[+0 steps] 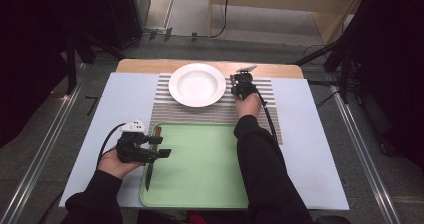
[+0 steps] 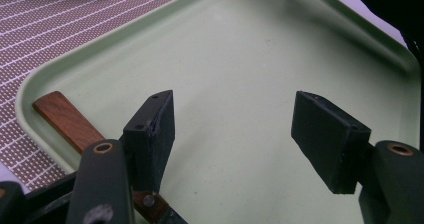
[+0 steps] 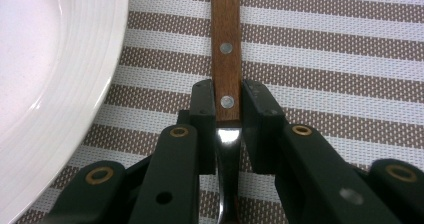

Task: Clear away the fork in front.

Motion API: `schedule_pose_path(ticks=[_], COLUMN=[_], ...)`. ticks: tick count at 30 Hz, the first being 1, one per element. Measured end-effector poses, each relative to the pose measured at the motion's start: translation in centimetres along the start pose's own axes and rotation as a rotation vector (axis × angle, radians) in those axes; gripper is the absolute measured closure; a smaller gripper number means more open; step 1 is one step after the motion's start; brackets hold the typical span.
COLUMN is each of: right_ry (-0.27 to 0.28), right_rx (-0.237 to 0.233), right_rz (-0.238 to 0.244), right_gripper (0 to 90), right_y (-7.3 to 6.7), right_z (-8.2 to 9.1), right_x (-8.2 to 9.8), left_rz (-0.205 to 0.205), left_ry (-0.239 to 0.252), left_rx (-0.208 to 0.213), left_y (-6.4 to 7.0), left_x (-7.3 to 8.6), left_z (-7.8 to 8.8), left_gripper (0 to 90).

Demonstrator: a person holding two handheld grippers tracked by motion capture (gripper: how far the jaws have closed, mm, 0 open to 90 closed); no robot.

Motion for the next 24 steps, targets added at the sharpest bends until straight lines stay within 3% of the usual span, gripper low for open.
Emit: schedule_pose_path(ticks=[4, 9, 13, 24], right_ry=[-0.007, -0.033, -0.045, -0.043], right_rx=[-0.016, -0.067, -0.078, -0.155], right_rz=[-0.002, -0.063, -0.054, -0.087], right_gripper=[75.1, 75.3, 75.6, 75.8], right_y=[0.1, 0.6, 0.9, 1.5], right_z=[0.0, 0.1, 0.4, 2.0], right_x=[0.0, -0.2, -0.2, -1.0], left_rz=[0.002, 0.004, 0.005, 0.007], left_ry=[0.003, 0.006, 0.003, 0.006], left_rx=[-0.003, -0.001, -0.002, -0.001], left_y=[-0.1, -0.1, -0.2, -0.1], left_x=[0.0, -0.1, 0.0, -0.1], left_z=[0.1, 0.1, 0.1, 0.0], left_gripper=[33.0, 33.0, 33.0, 33.0])
Point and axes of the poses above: each handheld gripper's, and its own axes: z roughly backward along the jaws, x roughly out of its underside, y roughly to its right, the point moved 8 cm from there along -z, roughly forward along the jaws, and after that the axes turned 14 degrees about y, right-handed, at the moved point
